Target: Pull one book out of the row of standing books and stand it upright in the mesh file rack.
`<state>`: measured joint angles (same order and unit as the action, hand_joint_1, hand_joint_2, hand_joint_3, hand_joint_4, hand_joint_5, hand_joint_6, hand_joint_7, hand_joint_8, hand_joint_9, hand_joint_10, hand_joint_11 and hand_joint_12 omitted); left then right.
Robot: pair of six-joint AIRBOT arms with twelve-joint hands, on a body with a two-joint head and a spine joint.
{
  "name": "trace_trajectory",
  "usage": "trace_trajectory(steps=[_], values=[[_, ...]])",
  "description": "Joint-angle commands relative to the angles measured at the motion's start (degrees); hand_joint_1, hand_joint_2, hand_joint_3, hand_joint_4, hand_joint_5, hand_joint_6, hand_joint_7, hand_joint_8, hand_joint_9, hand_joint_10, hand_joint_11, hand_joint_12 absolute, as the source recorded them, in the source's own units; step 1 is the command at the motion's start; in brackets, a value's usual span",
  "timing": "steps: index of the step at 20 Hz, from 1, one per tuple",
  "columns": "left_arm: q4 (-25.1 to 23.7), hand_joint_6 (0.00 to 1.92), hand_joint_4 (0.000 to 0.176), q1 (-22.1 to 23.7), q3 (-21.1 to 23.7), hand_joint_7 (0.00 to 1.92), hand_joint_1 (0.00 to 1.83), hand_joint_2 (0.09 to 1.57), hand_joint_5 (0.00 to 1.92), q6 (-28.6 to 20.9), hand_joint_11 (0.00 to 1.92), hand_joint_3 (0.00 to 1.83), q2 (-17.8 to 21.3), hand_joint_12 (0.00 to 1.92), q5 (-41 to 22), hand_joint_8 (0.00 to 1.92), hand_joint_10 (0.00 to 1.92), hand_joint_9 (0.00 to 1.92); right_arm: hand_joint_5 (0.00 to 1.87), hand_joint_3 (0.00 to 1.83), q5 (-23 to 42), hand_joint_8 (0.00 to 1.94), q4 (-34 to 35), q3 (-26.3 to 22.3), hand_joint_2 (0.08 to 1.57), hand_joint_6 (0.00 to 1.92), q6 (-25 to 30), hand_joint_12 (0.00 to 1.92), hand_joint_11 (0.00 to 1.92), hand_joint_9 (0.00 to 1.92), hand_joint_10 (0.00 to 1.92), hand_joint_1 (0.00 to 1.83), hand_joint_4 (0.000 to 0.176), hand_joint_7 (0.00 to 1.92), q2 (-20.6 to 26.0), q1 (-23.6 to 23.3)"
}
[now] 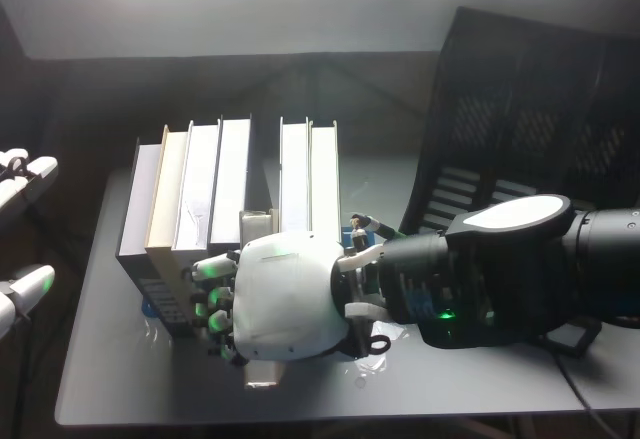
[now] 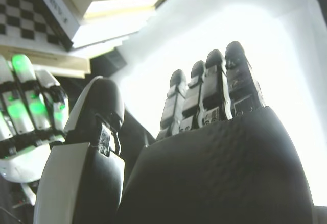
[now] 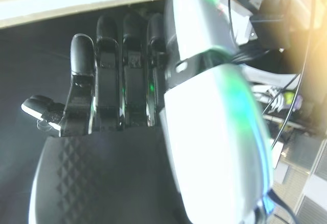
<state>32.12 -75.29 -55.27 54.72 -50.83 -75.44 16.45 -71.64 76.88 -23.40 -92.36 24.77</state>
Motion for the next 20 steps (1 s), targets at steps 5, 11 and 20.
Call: trace_trajectory(steps=[5,11,20], values=[[0.16,0.0,0.032,0.05,-0.36,0.0,0.39,1.47,0.07,-0.28,0.0,0.0,0.2,0.0,-6.83,0.0,0.0,0.0,0.55,0.0,1.44,0.03,-0.18,0.95,1.3,0.39,-0.19,1.3,0.0,0.35,0.11,1.07,0.0,0.51,-0.78,0.7],[-0.63,0.0,0.038,0.05,-0.95,0.0,0.47,1.44,0.08,-0.92,0.0,0.0,-0.3,0.0,-7.13,0.0,0.0,0.0,0.48,0.0,0.39,0.0,-0.72,3.37,0.94,0.0,-0.19,0.0,0.0,0.2,0.01,1.28,0.0,0.39,-1.87,1.57],[-0.61,0.0,0.046,-0.04,-0.85,0.0,0.43,1.46,0.03,-1.07,0.0,0.0,-1.07,0.0,-6.95,0.0,0.0,0.0,0.08,0.0,1.78,0.0,-0.8,0.55,0.98,0.0,1.1,0.13,0.0,0.01,0.0,0.93,0.006,0.01,1.37,1.46]])
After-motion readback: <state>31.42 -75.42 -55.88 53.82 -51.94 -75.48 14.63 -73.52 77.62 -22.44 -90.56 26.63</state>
